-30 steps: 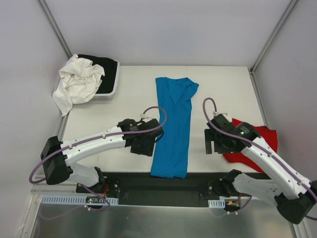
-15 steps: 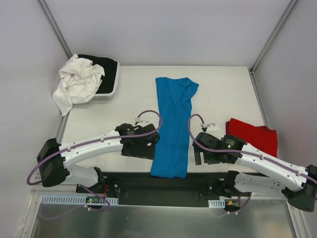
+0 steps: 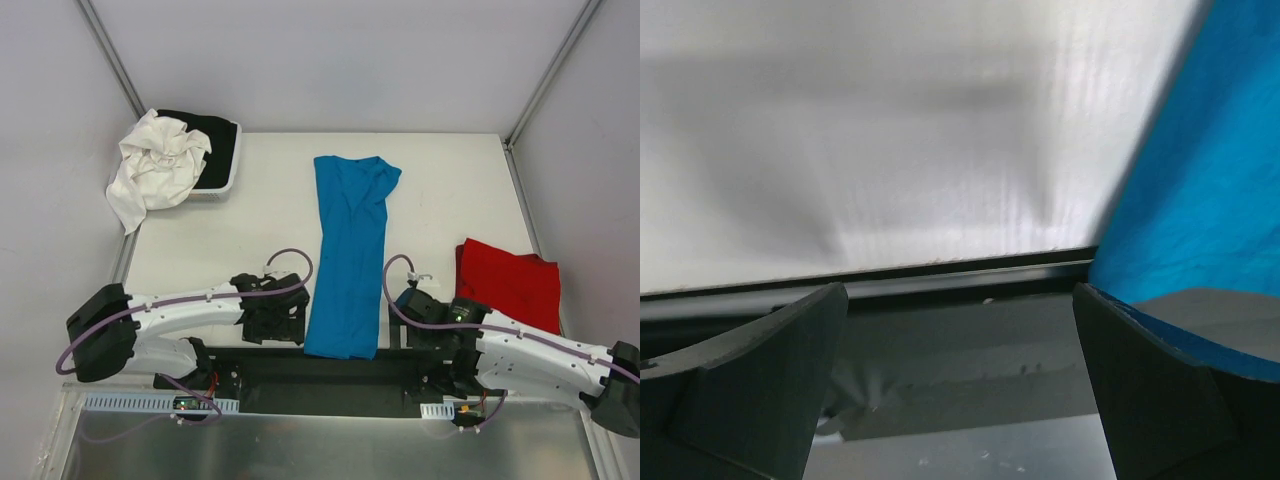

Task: Fold and stack the t-shirts
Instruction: Fold the tshirt

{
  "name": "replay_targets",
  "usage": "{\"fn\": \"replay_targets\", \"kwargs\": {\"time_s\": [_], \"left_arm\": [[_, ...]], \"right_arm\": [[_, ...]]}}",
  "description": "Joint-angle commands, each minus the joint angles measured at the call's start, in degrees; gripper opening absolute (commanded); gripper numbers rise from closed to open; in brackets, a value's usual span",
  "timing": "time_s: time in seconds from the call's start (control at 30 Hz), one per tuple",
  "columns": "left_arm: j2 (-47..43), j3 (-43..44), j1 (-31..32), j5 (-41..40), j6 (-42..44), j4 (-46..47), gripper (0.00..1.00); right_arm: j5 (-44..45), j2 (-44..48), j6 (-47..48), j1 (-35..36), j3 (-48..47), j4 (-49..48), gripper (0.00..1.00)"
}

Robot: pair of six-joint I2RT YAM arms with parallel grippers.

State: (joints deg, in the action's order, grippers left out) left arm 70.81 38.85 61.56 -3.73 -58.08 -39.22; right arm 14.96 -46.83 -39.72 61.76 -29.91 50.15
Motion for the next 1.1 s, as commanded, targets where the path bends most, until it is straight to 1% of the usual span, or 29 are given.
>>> {"fn": "replay_targets", "kwargs": {"time_s": [0.0, 0.13, 0.17, 0.27, 0.33, 0.37, 0.4, 0.47, 0.5, 0.57, 0.7, 0.83, 0.97, 1.07], "left_arm": [[5.91, 1.92, 0.58, 3.64, 1.39, 7.84, 0.96], [11.71, 8.50, 0.49, 3.64, 3.15, 9.95, 0.95], [13.99, 9.65, 0.58, 4.33, 3.41, 10.22, 0.95], [16.90, 12.38, 0.75, 5.83, 3.50, 11.01, 0.84], [17.61, 13.18, 1.02, 6.36, 3.77, 11.10, 0.75], [17.61, 13.18, 0.93, 6.45, 3.68, 11.27, 0.67], [17.44, 13.18, 0.93, 6.80, 3.59, 11.27, 0.49], [16.56, 12.74, 1.11, 7.06, 2.98, 11.27, 0.40], [15.95, 11.87, 1.28, 7.24, 2.89, 11.27, 0.37], [13.23, 10.64, 1.54, 7.42, 2.37, 11.27, 0.37], [7.25, 7.04, 1.72, 7.86, 0.78, 10.22, 0.39], [2.16, 8.08, 2.60, 6.28, 0.17, 3.39, 0.40], [0.21, 8.17, 2.95, 4.96, -0.71, 1.25, 0.42], [2.31, 7.99, 3.13, 4.69, -1.24, 1.60, 0.43]], "right_arm": [[-3.36, -3.17, -1.06, 0.29, 1.87, -11.10, 0.95], [-3.54, -9.49, 0.52, 0.38, 0.03, -15.08, 0.92], [-3.62, -11.51, 0.70, 0.38, -0.41, -16.56, 0.89], [-4.50, -14.94, 0.44, 0.38, -0.68, -19.64, 0.78], [-5.03, -15.83, -0.26, 0.38, -0.32, -20.27, 0.77], [-5.12, -16.01, -0.27, 0.56, -0.15, -20.88, 0.78], [-4.94, -15.84, -0.44, 0.56, 0.11, -21.32, 0.78], [-4.85, -16.01, -0.79, 0.56, 0.73, -22.37, 0.78], [-5.29, -16.45, -0.79, 0.47, 0.73, -22.55, 0.79], [-5.56, -16.80, -0.71, 0.56, 0.38, -22.90, 0.78], [-5.91, -16.63, -1.06, 0.65, 0.38, -22.90, 0.79], [-6.96, -17.07, -1.32, 0.91, 0.29, -23.95, 0.79], [-7.58, -19.52, -0.79, 1.17, -0.50, -25.27, 0.79], [-8.54, -21.63, -0.35, 1.17, -1.29, -27.73, 0.79]]}}
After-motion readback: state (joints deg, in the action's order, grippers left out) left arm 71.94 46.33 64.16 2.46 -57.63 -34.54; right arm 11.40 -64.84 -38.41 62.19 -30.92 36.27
